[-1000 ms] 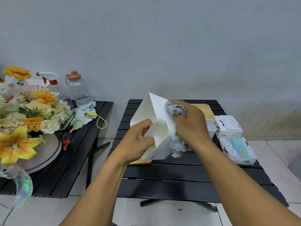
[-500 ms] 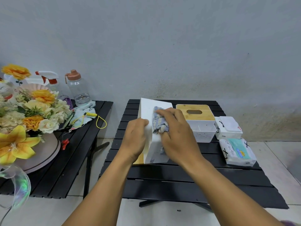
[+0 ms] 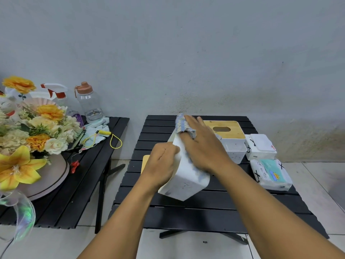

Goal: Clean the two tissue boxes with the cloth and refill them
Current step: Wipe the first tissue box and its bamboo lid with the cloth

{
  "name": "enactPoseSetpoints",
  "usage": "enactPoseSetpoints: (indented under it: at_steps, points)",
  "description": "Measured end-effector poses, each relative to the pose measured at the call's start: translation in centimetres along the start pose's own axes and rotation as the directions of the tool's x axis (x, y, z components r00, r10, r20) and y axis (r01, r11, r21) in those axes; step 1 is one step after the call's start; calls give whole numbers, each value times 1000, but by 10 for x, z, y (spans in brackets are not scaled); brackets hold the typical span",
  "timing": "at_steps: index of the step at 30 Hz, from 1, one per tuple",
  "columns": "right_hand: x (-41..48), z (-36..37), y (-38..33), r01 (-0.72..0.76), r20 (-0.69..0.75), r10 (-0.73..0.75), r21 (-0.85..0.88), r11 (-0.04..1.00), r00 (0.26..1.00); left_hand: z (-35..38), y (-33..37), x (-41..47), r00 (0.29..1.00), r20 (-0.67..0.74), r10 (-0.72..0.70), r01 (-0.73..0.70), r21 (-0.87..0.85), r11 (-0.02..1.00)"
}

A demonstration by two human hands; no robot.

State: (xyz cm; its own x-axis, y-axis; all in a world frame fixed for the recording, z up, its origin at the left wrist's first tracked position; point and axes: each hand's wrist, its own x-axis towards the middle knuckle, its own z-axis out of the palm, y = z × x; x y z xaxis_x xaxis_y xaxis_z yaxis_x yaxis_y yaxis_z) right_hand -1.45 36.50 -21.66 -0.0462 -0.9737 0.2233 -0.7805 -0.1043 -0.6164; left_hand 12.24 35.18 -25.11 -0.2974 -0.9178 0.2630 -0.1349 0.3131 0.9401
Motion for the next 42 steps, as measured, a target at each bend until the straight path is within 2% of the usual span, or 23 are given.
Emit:
enactPoseSetpoints:
  at_steps: [3,5,9,10,13,14,16,20,22,27,29,33,36,39,40,42]
  points:
    - [-13,15,-3,143,92,-140,-26,989,986,-5,-9,4,997,-79,-25,18,-88,996]
    - [-15,16,6,172,106,-169,-22,985,980,-6,-7,4,994,-104,-35,24,-106,994]
    - [-2,7,22,-44,61,44,3,999,997,-5,-2,5,988,-114,-102,89,-113,990]
    - [-6,9,18,-10,66,10,-3,1000,998,-6,-3,5,986,-122,-117,103,-117,988]
    - [-34,20,1,213,102,-213,7,977,972,-9,-10,9,976,-176,-129,97,-180,979]
    - [-40,22,2,239,110,-239,16,971,965,-11,-12,10,973,-189,-133,95,-197,976]
    - [-37,19,8,203,85,-206,36,978,975,-11,-12,9,976,-182,-120,84,-193,978]
    - [-10,2,18,-33,57,30,41,999,998,-4,-5,4,984,-128,-123,101,-166,981]
    - [-1,-5,15,-82,31,80,53,995,996,-1,-2,4,986,-121,-117,94,-183,979]
    - [-32,15,-11,173,42,-172,-27,985,984,-6,-13,12,969,-213,-123,75,-221,972]
    - [-51,26,-18,224,39,-222,-39,974,974,-11,-20,13,961,-244,-134,84,-206,975]
    - [-47,22,-19,171,42,-168,-70,983,985,-11,-14,10,961,-244,-130,79,-210,974]
    - [-19,7,-13,30,40,-27,-84,996,999,-5,-6,7,977,-182,-113,72,-217,974]
    - [3,-5,-7,-137,39,138,-25,990,990,-3,-3,6,983,-140,-121,84,-243,966]
    - [5,-5,-8,-138,27,139,-33,990,990,-2,-2,7,983,-141,-117,80,-242,967]
    - [-1,4,-11,-49,5,49,-91,995,999,-1,-7,10,977,-177,-121,79,-231,970]
